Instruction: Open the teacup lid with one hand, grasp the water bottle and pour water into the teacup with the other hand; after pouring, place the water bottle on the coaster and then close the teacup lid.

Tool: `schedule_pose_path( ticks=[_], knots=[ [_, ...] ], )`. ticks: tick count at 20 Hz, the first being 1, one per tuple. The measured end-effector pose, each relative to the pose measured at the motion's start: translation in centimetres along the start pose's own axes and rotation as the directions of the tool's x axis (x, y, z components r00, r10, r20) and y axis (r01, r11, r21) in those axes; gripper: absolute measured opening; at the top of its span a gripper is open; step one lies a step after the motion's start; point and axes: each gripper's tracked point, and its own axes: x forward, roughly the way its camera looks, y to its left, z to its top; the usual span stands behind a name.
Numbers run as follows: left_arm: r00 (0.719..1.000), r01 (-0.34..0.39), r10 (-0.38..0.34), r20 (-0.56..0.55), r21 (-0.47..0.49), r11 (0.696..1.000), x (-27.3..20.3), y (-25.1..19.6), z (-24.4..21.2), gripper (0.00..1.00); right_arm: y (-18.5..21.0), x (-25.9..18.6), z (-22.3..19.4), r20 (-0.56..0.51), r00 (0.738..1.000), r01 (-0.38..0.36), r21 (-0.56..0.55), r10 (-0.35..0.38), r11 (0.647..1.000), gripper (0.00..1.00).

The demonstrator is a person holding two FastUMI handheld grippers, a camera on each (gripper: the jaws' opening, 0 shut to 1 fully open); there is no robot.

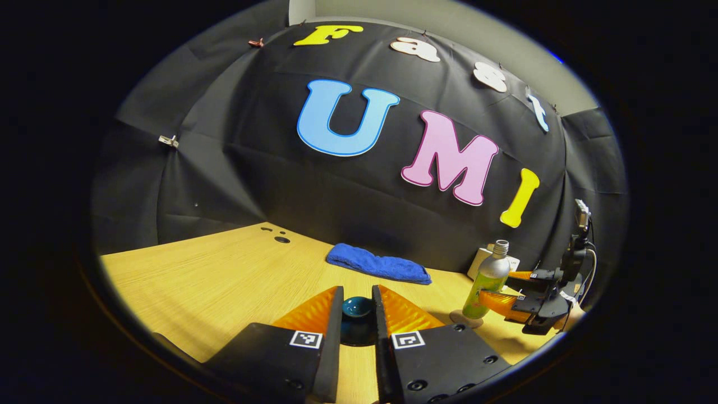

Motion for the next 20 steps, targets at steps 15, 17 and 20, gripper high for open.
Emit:
schedule_pose_path(
  ticks=[15,17,20],
  knots=[
    [1.0,-0.009,0.009,-0.01,0.001,1.0,0.4,0.3,-0.5,0.3,-4.2,1.2,-3.8,-0.052,0.998,0.038,0.317,-0.022,0.948,0.78],
    [1.0,-0.007,0.007,-0.012,0.005,1.0,0.4,0.1,-0.6,0.3,-4.2,1.4,-4.1,-0.055,0.998,0.038,0.32,-0.022,0.947,0.78],
    [1.0,-0.004,0.004,-0.015,0.008,1.0,0.5,0.0,-0.8,0.34,-4.2,1.4,-4.2,-0.057,0.998,0.039,0.328,-0.022,0.944,0.82]
  ],
)
